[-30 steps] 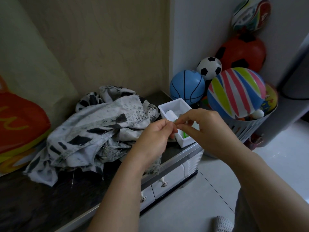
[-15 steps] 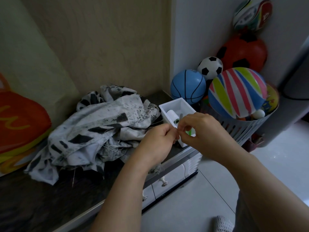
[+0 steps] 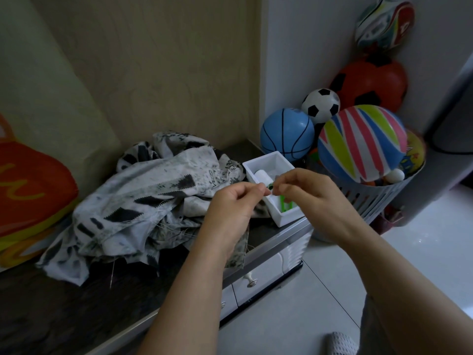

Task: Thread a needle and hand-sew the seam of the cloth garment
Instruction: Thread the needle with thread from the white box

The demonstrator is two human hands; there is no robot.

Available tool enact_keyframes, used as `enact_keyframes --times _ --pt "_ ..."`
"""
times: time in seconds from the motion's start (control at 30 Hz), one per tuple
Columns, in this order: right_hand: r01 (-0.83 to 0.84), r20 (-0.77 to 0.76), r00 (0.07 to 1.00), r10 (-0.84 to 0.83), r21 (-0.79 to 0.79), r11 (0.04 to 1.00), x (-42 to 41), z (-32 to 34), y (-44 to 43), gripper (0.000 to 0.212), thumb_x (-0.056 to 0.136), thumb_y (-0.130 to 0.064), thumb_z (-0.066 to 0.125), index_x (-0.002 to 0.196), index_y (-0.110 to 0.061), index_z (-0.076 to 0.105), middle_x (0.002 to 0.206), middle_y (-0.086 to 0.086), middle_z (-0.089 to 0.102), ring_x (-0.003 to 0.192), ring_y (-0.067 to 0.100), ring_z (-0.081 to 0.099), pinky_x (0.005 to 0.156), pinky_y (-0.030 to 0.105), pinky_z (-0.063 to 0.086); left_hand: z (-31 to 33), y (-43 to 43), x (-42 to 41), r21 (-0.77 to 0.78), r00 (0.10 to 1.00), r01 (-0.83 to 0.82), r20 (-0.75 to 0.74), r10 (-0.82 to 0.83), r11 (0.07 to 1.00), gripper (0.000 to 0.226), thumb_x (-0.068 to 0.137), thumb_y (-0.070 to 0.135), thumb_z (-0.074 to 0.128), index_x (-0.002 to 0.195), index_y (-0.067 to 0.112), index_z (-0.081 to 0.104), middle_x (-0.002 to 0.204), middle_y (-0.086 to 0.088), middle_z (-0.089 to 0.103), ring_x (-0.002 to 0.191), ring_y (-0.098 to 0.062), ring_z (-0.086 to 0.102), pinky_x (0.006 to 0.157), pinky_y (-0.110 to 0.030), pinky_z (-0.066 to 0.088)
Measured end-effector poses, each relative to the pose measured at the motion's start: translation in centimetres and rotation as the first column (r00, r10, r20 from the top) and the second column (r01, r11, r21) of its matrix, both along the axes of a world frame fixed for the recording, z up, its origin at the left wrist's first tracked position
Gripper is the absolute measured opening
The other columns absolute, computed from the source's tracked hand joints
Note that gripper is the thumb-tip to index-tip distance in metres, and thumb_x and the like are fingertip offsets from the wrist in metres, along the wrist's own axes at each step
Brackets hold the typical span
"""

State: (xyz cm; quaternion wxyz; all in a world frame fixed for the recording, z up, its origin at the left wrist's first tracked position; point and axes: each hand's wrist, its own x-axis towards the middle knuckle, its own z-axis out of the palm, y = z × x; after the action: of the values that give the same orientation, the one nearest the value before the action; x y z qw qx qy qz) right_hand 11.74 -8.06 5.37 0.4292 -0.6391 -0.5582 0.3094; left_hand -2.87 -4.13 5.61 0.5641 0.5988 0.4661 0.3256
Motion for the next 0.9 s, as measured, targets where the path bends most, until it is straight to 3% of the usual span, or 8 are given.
enact_keyframes --times 0.17,0.4,0.47,0.53,0.63,0.7,0.8,0.9 --pt "-0.014 -0.228 0.974 -0.014 -0.123 0.992 -1.1 0.1 -0.1 0.038 0.073 -0.055 0.059 0.091 -0.024 0.070 0.082 -0.010 0.071 0.070 -0.004 0.062 0.065 0.015 0.046 0.1 -0.1 0.0 0.034 1.000 -0.027 -0.004 0.027 0.999 0.021 0.095 0.029 0.054 0.081 0.026 0.069 0.045 0.023 0.054 0.042 0.010 0.049 0.044 -0.004 0.035" --pt "0.085 -0.329 0.938 -0.111 -0.092 0.992 -1.6 -0.7 0.2 0.018 0.076 -0.034 0.070 0.076 -0.016 0.072 0.072 -0.002 0.072 0.059 -0.003 0.060 0.055 0.007 0.045 0.0 -0.2 0.1 0.081 0.998 -0.060 -0.012 0.061 0.995 0.024 0.096 0.029 0.053 0.081 0.023 0.071 0.049 0.022 0.057 0.045 0.010 0.051 0.044 -0.002 0.036" --pt "0.131 -0.248 0.959 -0.136 -0.034 0.991 -1.5 -0.9 0.4 0.013 0.078 -0.029 0.071 0.075 -0.017 0.071 0.067 -0.006 0.069 0.059 -0.002 0.061 0.056 0.008 0.047 -0.1 -0.1 0.0 0.130 0.995 -0.083 -0.041 0.089 0.988 0.020 0.095 0.032 0.055 0.084 0.028 0.071 0.068 0.020 0.064 0.061 0.016 0.055 0.050 0.000 0.038" --pt "0.179 -0.051 0.983 -0.176 0.068 0.981 -1.5 -1.2 0.5 0.012 0.078 -0.031 0.070 0.073 -0.020 0.068 0.069 -0.009 0.067 0.064 0.001 0.061 0.060 0.013 0.051 -0.1 -0.1 0.1 0.180 0.991 -0.075 -0.093 0.093 0.981 0.017 0.095 0.033 0.055 0.087 0.029 0.070 0.083 0.019 0.065 0.075 0.020 0.054 0.057 0.004 0.037" --pt "0.101 0.259 0.943 -0.210 0.377 0.921 -1.5 -1.5 0.5 0.011 0.076 -0.031 0.064 0.071 -0.021 0.064 0.097 -0.021 0.060 0.070 -0.001 0.058 0.070 0.011 0.049 -0.3 -0.1 0.1 0.254 0.975 -0.051 -0.195 0.103 0.966 0.019 0.095 0.034 0.054 0.089 0.027 0.071 0.089 0.015 0.065 0.083 0.007 0.057 0.060 -0.002 0.040" --pt "-0.020 0.397 0.898 -0.190 0.468 0.883 -1.2 -1.6 0.5 0.014 0.077 -0.027 0.063 0.071 -0.014 0.065 0.110 -0.017 0.055 0.072 -0.005 0.056 0.074 0.007 0.048 -0.3 -0.1 0.1 0.285 0.965 -0.028 -0.243 0.100 0.958 0.019 0.095 0.034 0.054 0.086 0.029 0.069 0.088 0.012 0.065 0.084 0.001 0.057 0.062 -0.007 0.039" --pt "-0.119 0.461 0.880 -0.118 0.455 0.883 -0.8 -1.5 0.5 0.009 0.076 -0.012 0.071 0.070 -0.010 0.066 0.109 -0.013 0.059 0.081 -0.002 0.061 0.079 0.006 0.048 -0.5 0.1 -0.1 0.332 0.952 0.010 -0.291 0.092 0.943 0.021 0.095 0.033 0.055 0.083 0.023 0.068 0.086 0.007 0.063 0.079 -0.004 0.056 0.063 -0.011 0.040" --pt "-0.144 0.447 0.892 -0.066 0.420 0.896 -0.8 -1.4 0.3 0.011 0.074 -0.003 0.074 0.074 -0.012 0.069 0.091 -0.009 0.069 0.079 0.002 0.066 0.076 0.010 0.051 -0.7 0.2 -0.1 0.406 0.932 0.027 -0.341 0.124 0.913 0.021 0.095 0.031 0.055 0.082 0.020 0.067 0.087 0.006 0.058 0.074 -0.004 0.052 0.061 -0.010 0.038"
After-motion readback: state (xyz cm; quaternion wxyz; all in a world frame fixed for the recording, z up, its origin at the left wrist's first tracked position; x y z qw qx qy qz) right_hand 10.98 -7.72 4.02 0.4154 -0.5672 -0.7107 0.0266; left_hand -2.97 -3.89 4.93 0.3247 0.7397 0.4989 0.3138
